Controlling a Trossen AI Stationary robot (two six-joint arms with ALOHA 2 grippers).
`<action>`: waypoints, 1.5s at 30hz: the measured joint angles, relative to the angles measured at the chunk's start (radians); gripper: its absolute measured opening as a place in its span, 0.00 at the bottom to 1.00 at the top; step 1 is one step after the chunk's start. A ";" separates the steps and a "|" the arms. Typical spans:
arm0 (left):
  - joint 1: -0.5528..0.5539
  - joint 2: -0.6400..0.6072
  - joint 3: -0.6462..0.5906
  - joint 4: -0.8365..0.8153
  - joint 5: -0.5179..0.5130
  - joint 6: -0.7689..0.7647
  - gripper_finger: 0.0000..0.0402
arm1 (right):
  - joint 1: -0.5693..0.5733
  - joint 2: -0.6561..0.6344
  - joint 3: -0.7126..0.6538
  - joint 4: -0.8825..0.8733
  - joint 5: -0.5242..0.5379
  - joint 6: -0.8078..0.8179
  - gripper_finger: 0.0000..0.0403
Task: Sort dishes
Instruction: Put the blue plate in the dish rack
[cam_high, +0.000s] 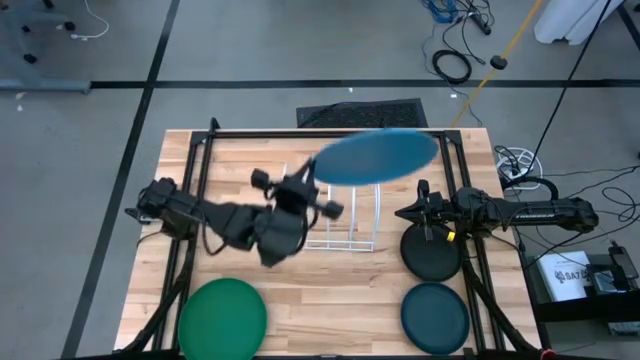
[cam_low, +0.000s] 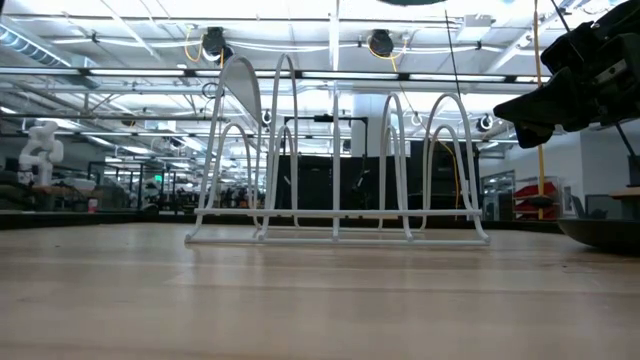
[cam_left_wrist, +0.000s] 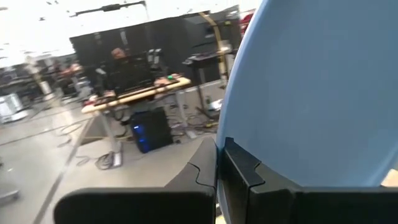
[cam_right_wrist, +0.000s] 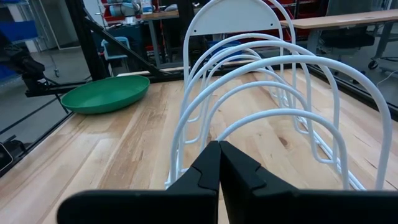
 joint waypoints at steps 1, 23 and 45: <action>-0.019 0.002 0.000 0.008 0.000 0.000 0.02 | 0.000 0.000 0.000 0.000 0.000 0.000 0.00; -0.332 0.063 0.000 0.008 0.001 -0.056 0.02 | 0.000 0.000 0.000 0.001 0.000 -0.125 0.00; -0.077 -0.071 0.000 -1.221 0.008 -1.288 0.02 | 0.000 0.000 0.000 0.002 0.000 0.005 0.00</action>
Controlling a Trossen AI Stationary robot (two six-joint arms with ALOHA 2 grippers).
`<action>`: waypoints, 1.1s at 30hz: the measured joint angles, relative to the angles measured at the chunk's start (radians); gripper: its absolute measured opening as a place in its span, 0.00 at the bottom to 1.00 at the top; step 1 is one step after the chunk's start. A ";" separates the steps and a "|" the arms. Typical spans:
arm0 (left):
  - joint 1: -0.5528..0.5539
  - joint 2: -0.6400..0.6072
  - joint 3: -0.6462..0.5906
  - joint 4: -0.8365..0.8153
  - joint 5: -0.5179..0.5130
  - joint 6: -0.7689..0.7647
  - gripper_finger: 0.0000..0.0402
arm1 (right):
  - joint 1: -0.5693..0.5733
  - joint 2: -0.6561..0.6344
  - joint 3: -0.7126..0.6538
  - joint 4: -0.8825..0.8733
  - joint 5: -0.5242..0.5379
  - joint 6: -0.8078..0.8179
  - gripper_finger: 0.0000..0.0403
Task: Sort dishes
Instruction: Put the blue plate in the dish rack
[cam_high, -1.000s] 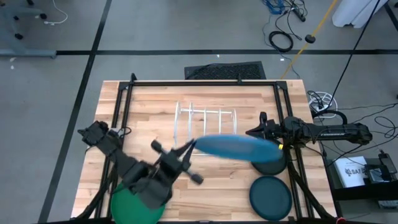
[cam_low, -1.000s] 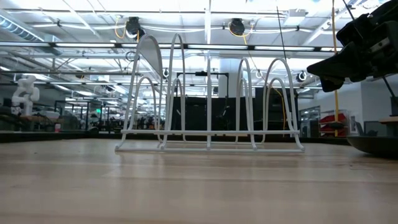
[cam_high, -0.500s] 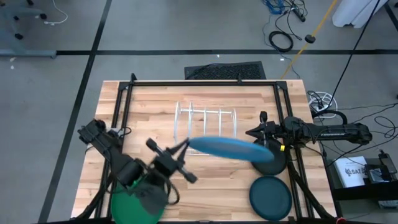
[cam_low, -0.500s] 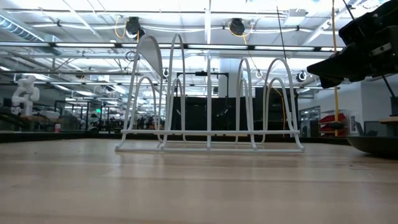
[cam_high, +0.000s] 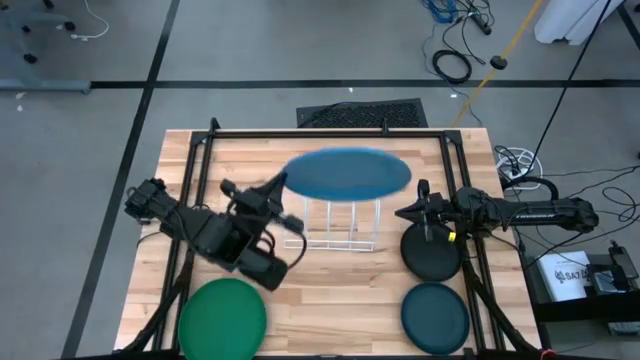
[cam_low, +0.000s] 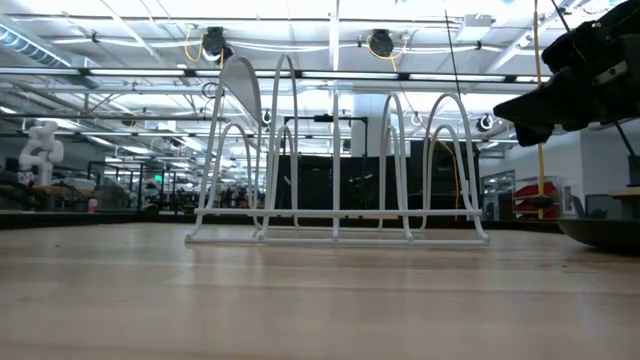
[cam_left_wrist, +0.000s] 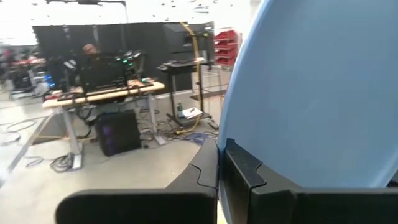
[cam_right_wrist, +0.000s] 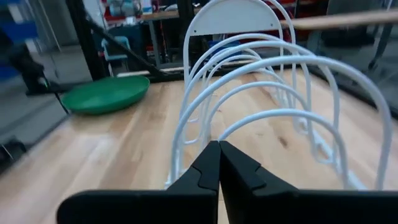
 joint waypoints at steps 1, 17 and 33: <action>0.015 0.000 0.000 -0.034 0.000 -0.048 0.02 | 0.000 0.000 0.000 0.001 0.000 0.036 0.00; 0.057 0.004 -0.002 -0.022 -0.007 -0.091 0.02 | 0.000 0.000 0.053 0.294 -0.032 0.277 0.00; 0.032 0.005 -0.003 0.107 -0.009 0.089 0.02 | 0.000 0.205 0.663 -0.106 0.082 -0.210 0.34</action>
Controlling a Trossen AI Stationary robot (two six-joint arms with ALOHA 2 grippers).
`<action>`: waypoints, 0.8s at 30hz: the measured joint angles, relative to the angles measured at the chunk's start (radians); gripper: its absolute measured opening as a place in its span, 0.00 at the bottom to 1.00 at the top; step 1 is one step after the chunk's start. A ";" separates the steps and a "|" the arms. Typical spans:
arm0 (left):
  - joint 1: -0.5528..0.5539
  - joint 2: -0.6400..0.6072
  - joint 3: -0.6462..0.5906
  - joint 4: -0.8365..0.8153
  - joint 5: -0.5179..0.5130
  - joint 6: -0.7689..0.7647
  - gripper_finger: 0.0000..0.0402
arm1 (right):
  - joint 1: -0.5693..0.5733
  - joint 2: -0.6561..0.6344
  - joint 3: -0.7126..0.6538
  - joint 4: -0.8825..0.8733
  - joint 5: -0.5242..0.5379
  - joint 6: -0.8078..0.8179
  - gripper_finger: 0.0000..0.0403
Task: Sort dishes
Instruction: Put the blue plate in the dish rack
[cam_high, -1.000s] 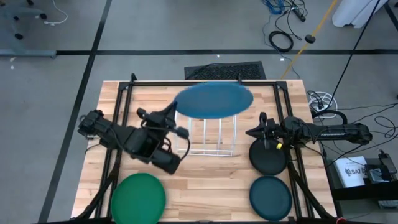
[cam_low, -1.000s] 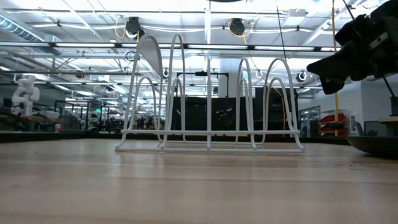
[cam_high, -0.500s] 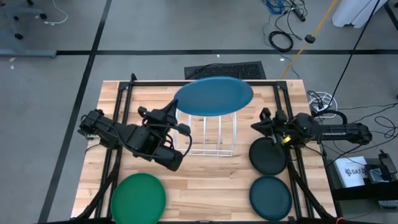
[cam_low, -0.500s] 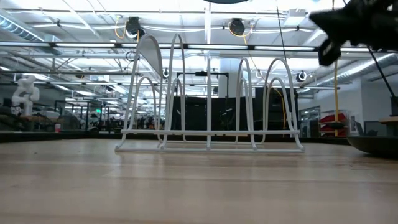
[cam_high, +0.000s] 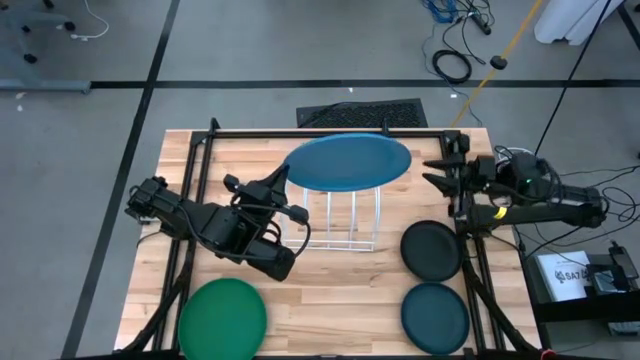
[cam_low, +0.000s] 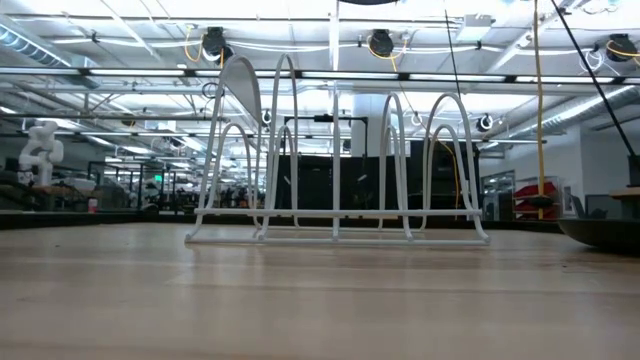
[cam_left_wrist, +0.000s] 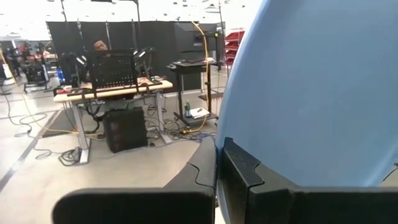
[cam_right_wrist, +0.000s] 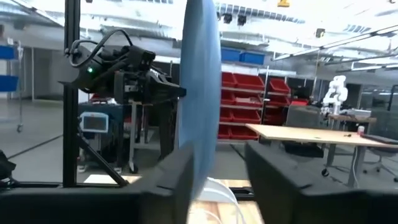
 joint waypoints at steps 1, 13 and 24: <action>0.000 0.000 0.000 0.012 0.000 0.011 0.02 | 0.000 0.027 0.033 -0.015 -0.001 0.000 0.39; -0.020 0.000 0.000 0.031 0.000 0.032 0.02 | 0.000 0.274 0.210 -0.069 -0.009 -0.001 0.62; -0.019 0.000 0.000 0.029 0.000 0.033 0.02 | 0.000 0.371 0.283 -0.066 -0.009 -0.002 0.31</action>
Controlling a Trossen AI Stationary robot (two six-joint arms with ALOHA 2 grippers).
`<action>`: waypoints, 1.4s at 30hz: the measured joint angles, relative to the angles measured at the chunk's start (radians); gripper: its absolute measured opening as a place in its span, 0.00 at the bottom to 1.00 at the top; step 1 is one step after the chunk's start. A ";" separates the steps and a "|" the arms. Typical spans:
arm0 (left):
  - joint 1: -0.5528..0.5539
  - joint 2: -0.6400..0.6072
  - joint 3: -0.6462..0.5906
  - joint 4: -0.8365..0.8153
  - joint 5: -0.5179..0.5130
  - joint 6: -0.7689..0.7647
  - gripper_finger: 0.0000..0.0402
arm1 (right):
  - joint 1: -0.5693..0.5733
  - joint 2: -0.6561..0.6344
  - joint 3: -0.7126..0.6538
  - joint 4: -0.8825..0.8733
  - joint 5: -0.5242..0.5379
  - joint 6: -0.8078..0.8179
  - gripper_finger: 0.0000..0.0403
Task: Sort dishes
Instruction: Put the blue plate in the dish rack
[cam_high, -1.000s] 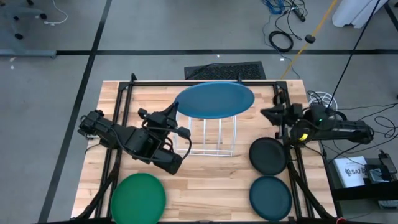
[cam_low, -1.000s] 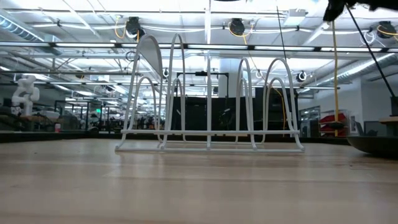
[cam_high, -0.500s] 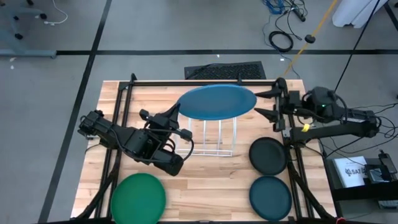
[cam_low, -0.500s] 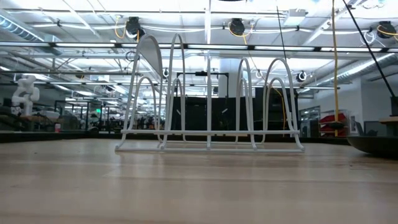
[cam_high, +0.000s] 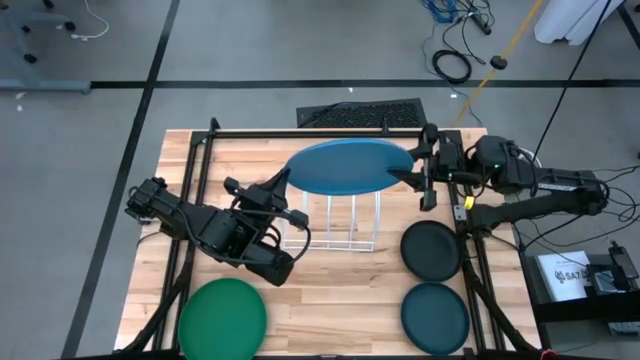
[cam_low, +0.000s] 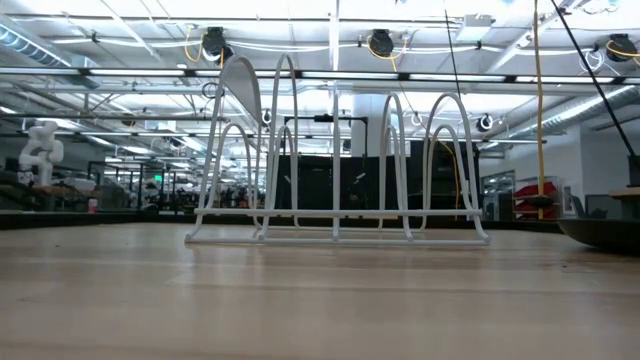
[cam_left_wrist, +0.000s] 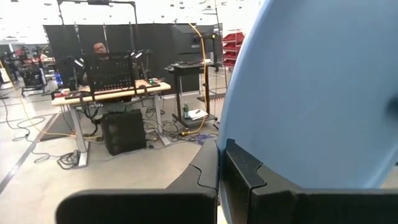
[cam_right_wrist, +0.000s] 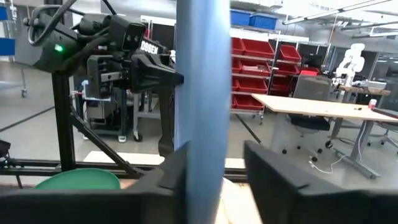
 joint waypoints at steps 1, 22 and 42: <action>0.000 0.000 0.000 0.001 0.000 0.005 0.02 | 0.000 0.000 0.001 0.000 0.000 0.000 0.26; 0.002 0.001 0.000 0.152 0.035 0.235 0.43 | 0.000 -0.097 0.001 -0.068 0.053 -0.328 0.01; -0.068 -0.022 0.079 0.757 0.282 1.154 0.59 | 0.000 -0.072 0.069 -0.291 0.053 -0.878 0.01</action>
